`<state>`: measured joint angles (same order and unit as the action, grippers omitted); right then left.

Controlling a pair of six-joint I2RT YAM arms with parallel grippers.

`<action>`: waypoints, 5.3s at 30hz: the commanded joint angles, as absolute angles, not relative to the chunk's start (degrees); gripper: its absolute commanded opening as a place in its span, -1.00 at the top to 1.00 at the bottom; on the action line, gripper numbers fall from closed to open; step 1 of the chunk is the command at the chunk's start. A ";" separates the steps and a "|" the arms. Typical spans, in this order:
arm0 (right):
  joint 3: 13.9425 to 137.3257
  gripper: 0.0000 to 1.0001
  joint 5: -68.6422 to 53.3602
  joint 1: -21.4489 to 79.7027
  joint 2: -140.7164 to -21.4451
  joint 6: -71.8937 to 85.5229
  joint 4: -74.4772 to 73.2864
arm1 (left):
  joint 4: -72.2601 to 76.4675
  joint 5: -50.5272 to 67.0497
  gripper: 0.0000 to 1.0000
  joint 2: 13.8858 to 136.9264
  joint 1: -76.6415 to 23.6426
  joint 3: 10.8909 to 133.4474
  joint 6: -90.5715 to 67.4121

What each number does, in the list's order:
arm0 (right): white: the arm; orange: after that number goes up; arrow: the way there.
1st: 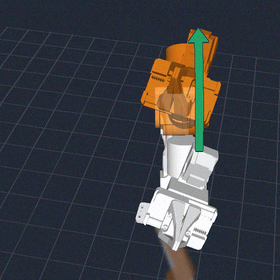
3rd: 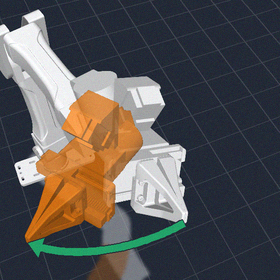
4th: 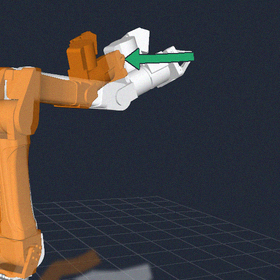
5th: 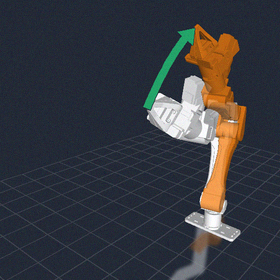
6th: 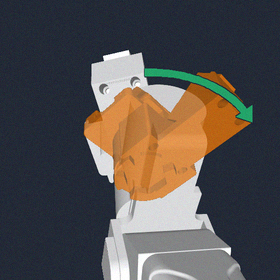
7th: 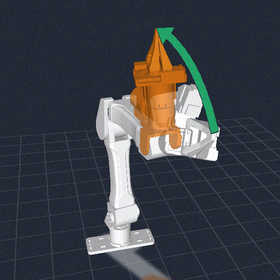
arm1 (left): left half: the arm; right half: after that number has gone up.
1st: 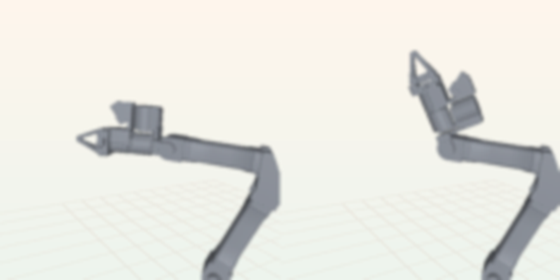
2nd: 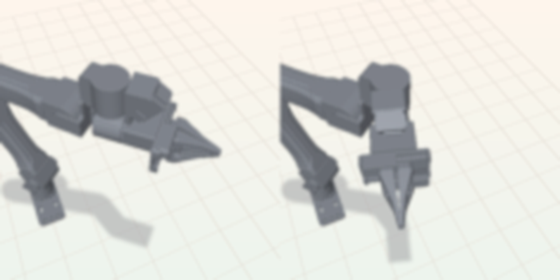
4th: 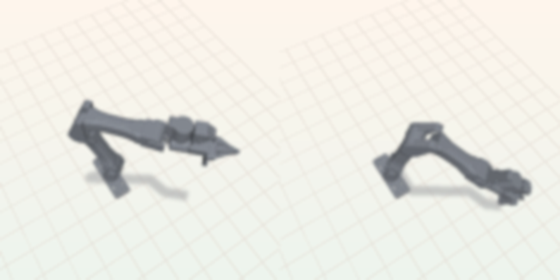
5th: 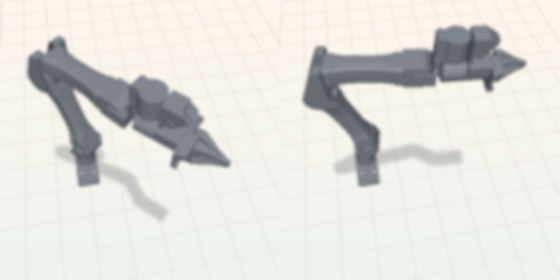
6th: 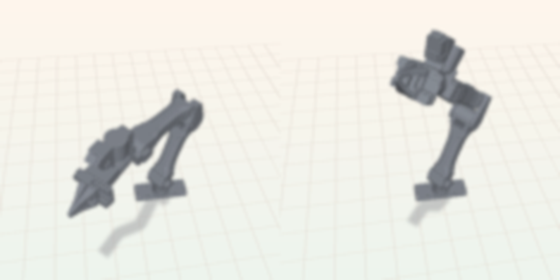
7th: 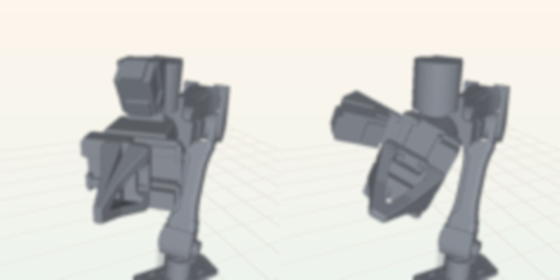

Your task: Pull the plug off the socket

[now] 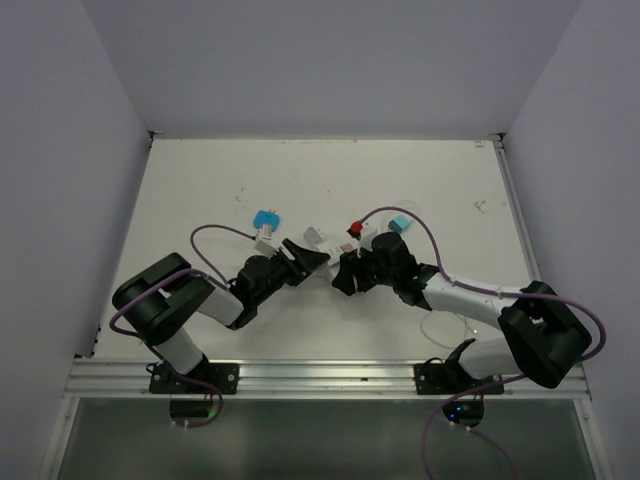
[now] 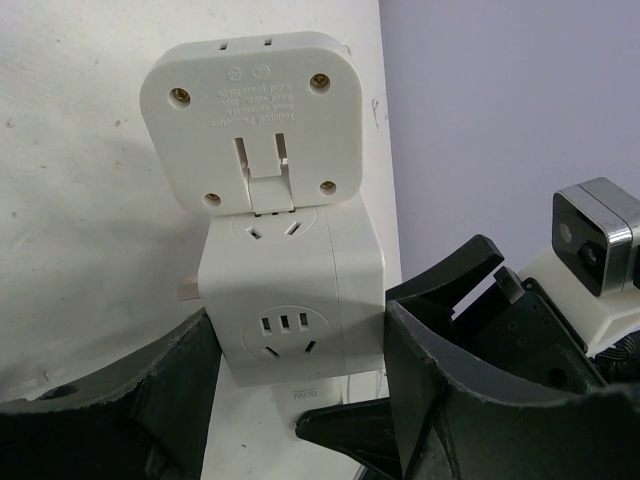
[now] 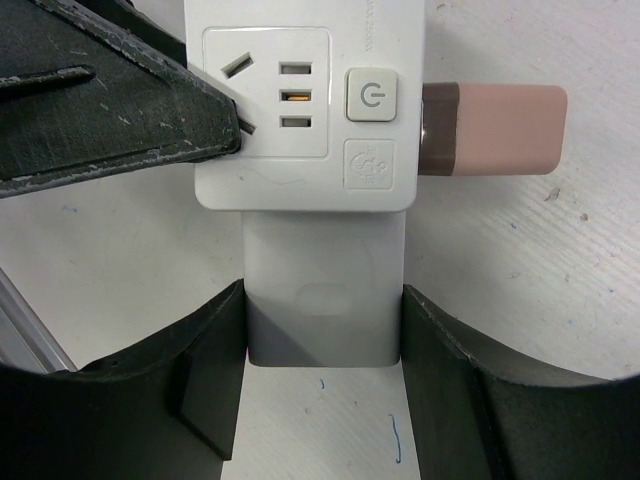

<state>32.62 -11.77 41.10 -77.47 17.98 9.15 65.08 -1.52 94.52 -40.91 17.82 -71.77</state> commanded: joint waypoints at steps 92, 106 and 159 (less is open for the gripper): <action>45.53 -0.91 1.25 11.86 -72.70 24.60 -15.02 | 56.60 24.34 1.00 78.31 -30.76 8.26 -49.66; 48.42 -0.86 -2.11 32.16 -68.90 41.04 -12.04 | 53.18 25.66 1.00 76.03 -30.76 10.02 -45.71; 60.20 1.00 -0.79 45.17 -86.40 38.85 -12.22 | 55.03 28.48 -0.79 79.37 -30.94 10.02 -43.33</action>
